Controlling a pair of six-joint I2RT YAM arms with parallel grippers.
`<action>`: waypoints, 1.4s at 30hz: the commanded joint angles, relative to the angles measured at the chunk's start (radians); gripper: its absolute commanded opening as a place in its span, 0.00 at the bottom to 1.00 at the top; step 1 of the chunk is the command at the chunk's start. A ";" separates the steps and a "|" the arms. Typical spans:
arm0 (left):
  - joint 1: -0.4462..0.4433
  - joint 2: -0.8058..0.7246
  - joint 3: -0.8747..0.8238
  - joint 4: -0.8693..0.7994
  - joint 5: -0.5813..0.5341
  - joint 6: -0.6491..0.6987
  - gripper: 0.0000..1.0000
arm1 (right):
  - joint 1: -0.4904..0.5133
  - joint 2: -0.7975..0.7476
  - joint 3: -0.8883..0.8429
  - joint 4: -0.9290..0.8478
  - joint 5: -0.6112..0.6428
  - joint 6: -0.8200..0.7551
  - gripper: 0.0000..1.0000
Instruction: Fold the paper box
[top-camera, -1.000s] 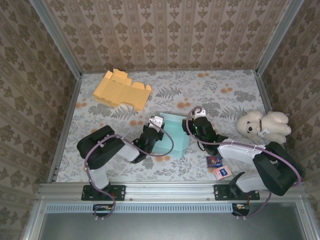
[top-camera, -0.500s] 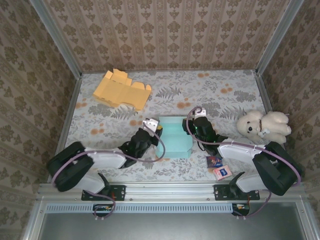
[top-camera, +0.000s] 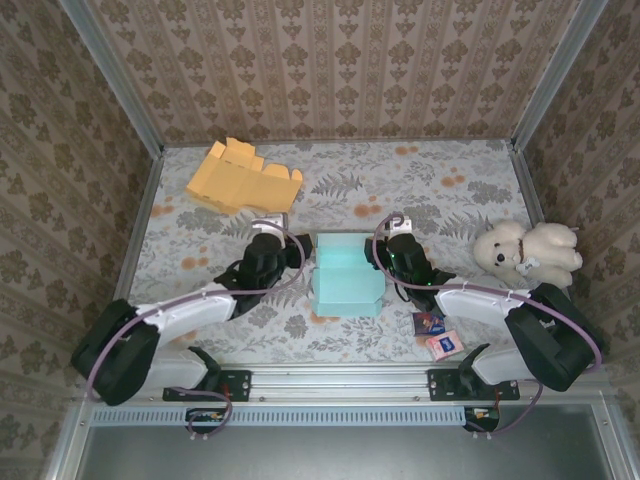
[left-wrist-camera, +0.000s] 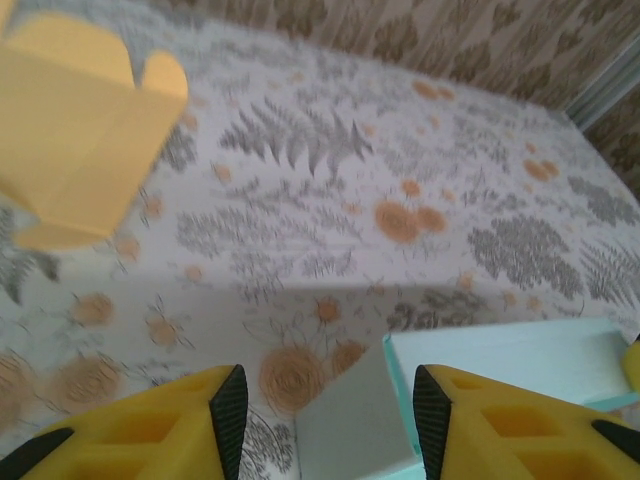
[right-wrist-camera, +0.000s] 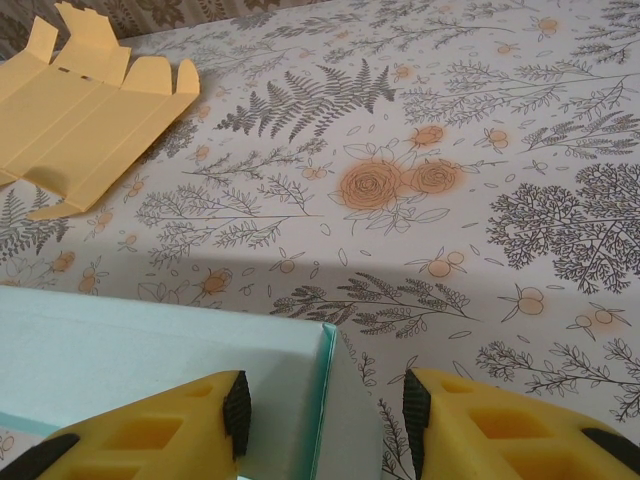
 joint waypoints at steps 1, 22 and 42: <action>-0.007 0.047 0.038 0.065 0.087 -0.101 0.48 | -0.002 0.020 -0.031 -0.019 -0.013 -0.004 0.47; -0.095 0.188 0.107 0.072 -0.030 -0.089 0.24 | -0.001 0.020 -0.036 -0.004 -0.035 -0.004 0.45; -0.100 -0.132 0.113 -0.288 -0.245 -0.013 0.32 | 0.001 -0.210 0.123 -0.345 -0.036 -0.064 0.52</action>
